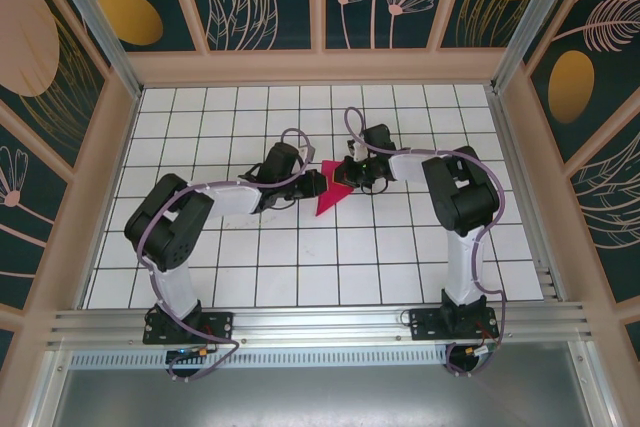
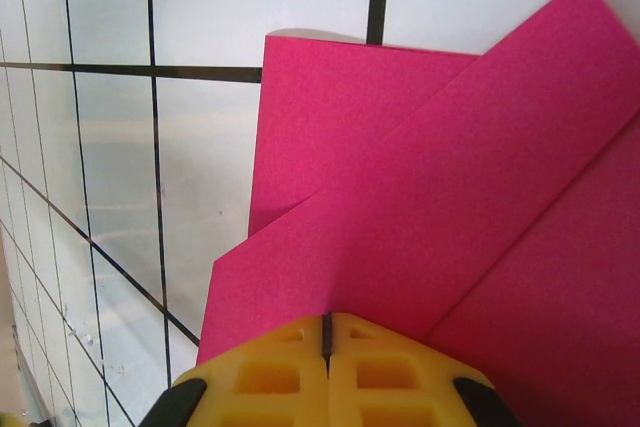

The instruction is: Fold a paper plane with a square sheet of paper (pick it up from the middle)

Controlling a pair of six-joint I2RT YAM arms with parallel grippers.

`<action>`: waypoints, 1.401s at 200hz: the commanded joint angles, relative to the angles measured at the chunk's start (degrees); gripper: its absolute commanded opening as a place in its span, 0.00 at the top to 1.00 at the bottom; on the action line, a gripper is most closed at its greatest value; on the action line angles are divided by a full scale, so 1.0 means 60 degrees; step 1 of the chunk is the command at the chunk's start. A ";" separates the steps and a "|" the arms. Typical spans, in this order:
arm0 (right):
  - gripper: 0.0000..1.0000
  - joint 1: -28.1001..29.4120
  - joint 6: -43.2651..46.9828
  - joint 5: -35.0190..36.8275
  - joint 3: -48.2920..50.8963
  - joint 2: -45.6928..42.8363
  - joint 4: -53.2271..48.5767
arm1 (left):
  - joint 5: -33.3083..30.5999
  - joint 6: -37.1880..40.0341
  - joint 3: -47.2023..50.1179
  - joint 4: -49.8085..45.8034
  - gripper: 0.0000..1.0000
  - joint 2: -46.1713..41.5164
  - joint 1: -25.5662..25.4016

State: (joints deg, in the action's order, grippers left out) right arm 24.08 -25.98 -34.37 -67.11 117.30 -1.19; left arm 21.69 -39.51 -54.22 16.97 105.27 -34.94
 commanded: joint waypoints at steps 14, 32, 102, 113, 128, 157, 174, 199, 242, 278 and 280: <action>0.98 -0.0183 0.0173 0.0881 0.0023 0.0567 -0.0623 | 0.0508 -0.0205 -0.0561 0.0145 0.87 0.0548 0.0002; 0.98 -0.0188 0.0129 0.0829 0.0027 0.0611 -0.0604 | 0.0821 -0.0237 -0.0730 0.0066 0.90 0.0895 -0.0003; 0.98 -0.0187 0.0111 0.0798 -0.0092 0.0761 -0.0707 | 0.1155 0.0228 -0.0810 -0.0937 0.93 0.1422 -0.0035; 0.98 -0.0187 0.0124 0.0820 -0.0097 0.0786 -0.0731 | 0.1119 0.0349 -0.0785 -0.1153 0.93 0.1460 -0.0040; 0.98 -0.0201 0.0118 0.0837 -0.0123 0.0826 -0.0777 | 0.1108 0.0474 -0.0715 -0.1333 0.93 0.1483 -0.0050; 0.98 -0.0201 0.0167 0.0880 -0.0141 0.0879 -0.0856 | 0.1198 0.0505 -0.0537 -0.1342 0.93 0.1424 -0.0089; 0.98 -0.0199 0.0184 0.0894 -0.0163 0.0904 -0.0898 | 0.1225 0.0468 -0.0471 -0.1327 0.93 0.1373 -0.0135; 0.98 -0.0217 0.0199 0.0921 -0.0182 0.0938 -0.0959 | 0.1220 0.0392 -0.0310 -0.1270 0.93 0.1290 -0.0199; 0.98 -0.0219 0.0199 0.0924 -0.0197 0.0962 -0.1008 | 0.1243 0.0214 0.0398 -0.1164 0.93 0.0932 -0.0329; 0.98 -0.0218 0.0213 0.0935 -0.0175 0.0967 -0.1033 | 0.1218 0.0047 0.0674 -0.1097 0.94 0.0664 -0.0402; 0.98 -0.0219 0.0213 0.0937 -0.0180 0.0972 -0.1040 | 0.1218 0.0039 0.0694 -0.1099 0.94 0.0663 -0.0410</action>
State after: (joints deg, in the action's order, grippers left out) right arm 23.55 -25.82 -36.10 -68.97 118.56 -3.49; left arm 27.35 -38.15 -52.58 15.25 110.52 -35.92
